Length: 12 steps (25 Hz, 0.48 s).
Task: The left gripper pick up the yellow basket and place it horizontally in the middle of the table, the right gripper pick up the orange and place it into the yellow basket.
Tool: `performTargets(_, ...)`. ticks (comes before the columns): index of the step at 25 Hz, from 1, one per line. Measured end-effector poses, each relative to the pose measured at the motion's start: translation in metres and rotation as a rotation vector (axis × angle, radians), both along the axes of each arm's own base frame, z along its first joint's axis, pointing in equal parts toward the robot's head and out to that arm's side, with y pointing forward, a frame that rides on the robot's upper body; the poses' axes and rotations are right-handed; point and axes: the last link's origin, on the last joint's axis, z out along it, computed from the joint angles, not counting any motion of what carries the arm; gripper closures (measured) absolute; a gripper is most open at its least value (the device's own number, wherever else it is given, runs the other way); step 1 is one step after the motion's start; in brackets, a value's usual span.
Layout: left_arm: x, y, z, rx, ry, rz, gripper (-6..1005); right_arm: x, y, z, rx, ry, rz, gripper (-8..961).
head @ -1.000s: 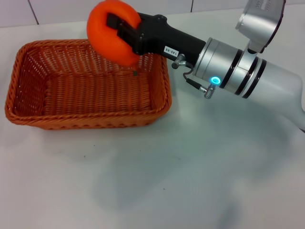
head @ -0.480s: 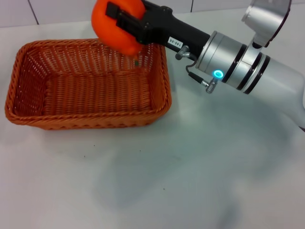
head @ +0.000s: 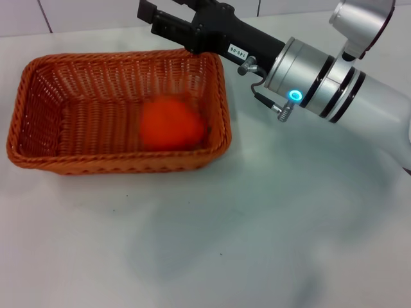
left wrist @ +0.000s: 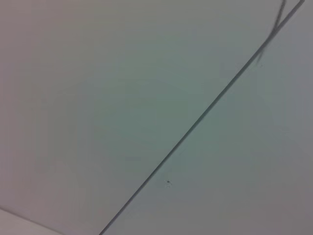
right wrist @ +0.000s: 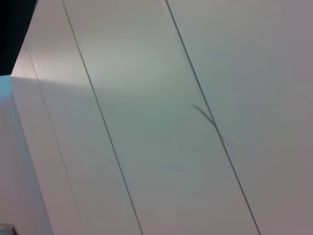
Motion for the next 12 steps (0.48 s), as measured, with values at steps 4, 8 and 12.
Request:
performTargets(4, 0.000, 0.000, -0.001, -0.001, 0.000, -0.003, 123, 0.001, 0.000, 0.000, -0.001, -0.001, -0.006, 70)
performTargets(8, 0.001, 0.001, -0.002, -0.004, 0.006, -0.005, 123, 0.003, 0.002, -0.001, 0.003, -0.012, -0.022, 25)
performTargets(12, 0.000, 0.002, -0.002, 0.003, 0.026, -0.002, 123, 0.013, 0.005, 0.007, 0.100, -0.048, -0.028, 19)
